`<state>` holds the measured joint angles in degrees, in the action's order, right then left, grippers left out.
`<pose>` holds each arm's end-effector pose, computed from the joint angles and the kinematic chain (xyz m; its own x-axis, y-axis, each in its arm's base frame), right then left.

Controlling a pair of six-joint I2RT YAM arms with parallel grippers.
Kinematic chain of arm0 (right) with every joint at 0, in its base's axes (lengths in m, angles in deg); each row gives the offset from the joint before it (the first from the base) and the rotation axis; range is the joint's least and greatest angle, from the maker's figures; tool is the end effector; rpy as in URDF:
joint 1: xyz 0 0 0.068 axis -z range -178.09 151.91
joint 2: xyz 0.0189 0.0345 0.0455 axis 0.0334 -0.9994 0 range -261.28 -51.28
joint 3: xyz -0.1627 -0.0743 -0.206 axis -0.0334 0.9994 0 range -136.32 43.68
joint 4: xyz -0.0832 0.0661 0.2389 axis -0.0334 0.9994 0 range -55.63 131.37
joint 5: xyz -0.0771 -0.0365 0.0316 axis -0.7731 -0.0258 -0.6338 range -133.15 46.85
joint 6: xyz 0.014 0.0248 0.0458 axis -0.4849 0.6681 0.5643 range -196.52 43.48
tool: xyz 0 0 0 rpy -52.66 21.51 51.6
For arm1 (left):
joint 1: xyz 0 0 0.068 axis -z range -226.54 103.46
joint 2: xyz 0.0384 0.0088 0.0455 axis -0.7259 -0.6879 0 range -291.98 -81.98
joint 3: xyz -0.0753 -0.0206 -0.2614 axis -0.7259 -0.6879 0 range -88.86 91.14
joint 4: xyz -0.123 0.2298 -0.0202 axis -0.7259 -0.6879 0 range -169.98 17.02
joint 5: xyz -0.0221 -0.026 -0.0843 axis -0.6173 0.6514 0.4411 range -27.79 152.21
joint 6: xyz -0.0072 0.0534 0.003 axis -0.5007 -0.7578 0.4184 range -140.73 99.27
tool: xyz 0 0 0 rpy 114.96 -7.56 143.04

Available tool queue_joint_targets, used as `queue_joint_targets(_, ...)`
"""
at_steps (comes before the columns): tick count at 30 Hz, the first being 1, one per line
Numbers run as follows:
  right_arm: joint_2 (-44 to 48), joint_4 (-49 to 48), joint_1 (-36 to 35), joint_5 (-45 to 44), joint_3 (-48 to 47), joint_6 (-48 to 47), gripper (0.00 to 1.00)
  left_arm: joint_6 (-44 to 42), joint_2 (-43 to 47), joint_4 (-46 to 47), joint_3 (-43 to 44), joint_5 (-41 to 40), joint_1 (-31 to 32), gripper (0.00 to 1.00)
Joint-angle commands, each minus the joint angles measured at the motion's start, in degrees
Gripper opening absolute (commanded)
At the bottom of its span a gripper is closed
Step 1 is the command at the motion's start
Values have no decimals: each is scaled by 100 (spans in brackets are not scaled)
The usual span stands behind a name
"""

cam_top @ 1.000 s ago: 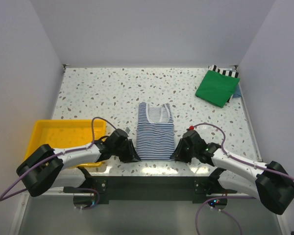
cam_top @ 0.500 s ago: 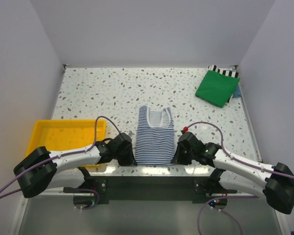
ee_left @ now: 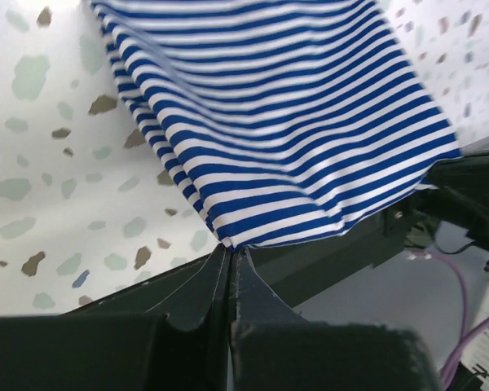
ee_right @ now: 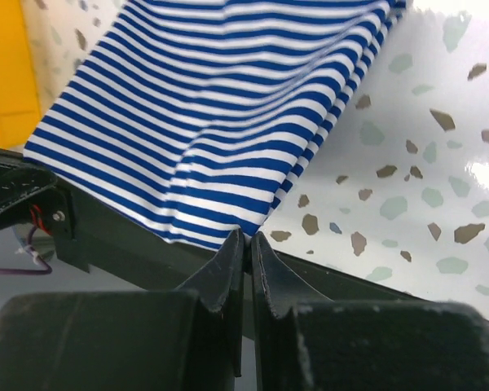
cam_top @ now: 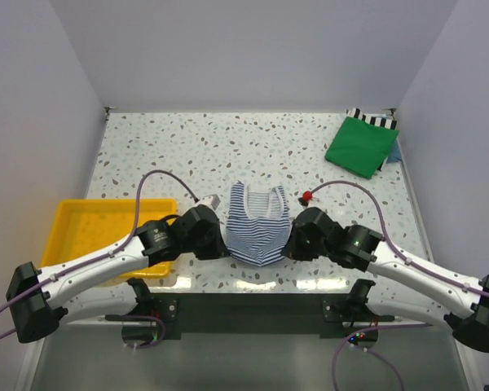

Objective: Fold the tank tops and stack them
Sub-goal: Fold the tank top

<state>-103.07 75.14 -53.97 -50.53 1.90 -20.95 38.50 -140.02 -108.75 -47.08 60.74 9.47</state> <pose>0.1035 0.1444 0.2527 -0.8853 0.1515 -0.4396 -0.0802 0.8815 0.4653 0.1124 -0.1651 0.2400 -0.9300 -0.1570 -0.3322 0.0409 0.8542 -0.5183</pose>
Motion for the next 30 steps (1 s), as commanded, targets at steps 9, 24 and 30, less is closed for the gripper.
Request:
queue_joint_targets(9,-867,432,112,-1143,-1868,-731,2,-508,-585,271,1342,-38,-836,0)
queue_joint_targets(24,-4026,-1071,3414,807,-3651,-2164,4,-1237,-4072,2302,3562,753,-2848,0)
queue_joint_targets(30,-5779,-1256,4216,1019,-5040,-2217,53,-1686,-6103,2511,5648,963,-3367,46)
